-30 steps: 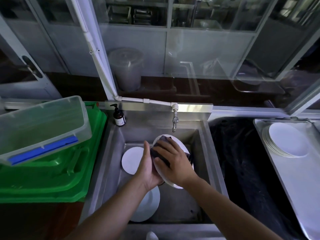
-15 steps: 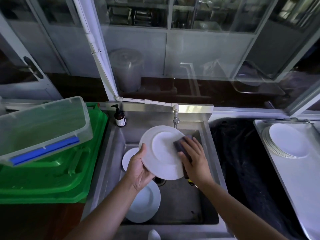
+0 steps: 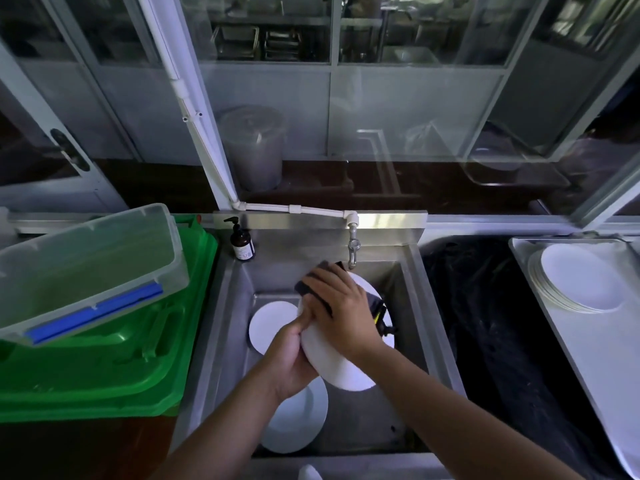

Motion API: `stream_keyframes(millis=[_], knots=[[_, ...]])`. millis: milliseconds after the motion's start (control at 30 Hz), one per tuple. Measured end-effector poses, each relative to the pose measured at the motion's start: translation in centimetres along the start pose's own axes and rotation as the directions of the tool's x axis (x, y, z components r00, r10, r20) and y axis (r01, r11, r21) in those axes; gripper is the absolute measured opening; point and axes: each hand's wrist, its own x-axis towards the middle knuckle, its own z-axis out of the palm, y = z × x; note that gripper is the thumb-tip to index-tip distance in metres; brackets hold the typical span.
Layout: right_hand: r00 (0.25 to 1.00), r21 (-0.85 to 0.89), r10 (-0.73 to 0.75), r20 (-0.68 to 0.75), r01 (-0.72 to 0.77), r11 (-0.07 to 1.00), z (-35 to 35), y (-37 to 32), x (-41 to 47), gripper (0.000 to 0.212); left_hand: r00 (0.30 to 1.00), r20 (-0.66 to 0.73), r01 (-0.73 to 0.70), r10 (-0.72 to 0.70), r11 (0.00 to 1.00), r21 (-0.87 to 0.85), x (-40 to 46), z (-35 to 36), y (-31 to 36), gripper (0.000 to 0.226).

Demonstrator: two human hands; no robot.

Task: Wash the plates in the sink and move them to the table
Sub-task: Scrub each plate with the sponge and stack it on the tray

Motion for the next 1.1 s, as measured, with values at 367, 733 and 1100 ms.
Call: stream_keyframes(millis=[367, 733, 1100], knots=[[0.986, 0.101, 0.102, -0.131, -0.089, 0.991, -0.7, -0.9, 0.4, 0.023, 0.997, 0.026, -0.073, 0.071, 0.995, 0.070, -1.3, -0.1, 0.2, 0.059], [0.923, 0.053, 0.360, -0.134, -0.356, 0.933, -1.8, 0.8, -0.3, 0.037, 0.995, 0.055, -0.088, 0.083, 0.993, 0.083, -1.8, 0.8, 0.1, 0.061], [0.866, 0.106, 0.497, -0.047, -0.491, 0.865, -3.0, 4.4, -1.6, 0.046, 0.993, 0.065, -0.104, 0.103, 0.994, 0.021, -1.4, 0.3, 0.2, 0.065]])
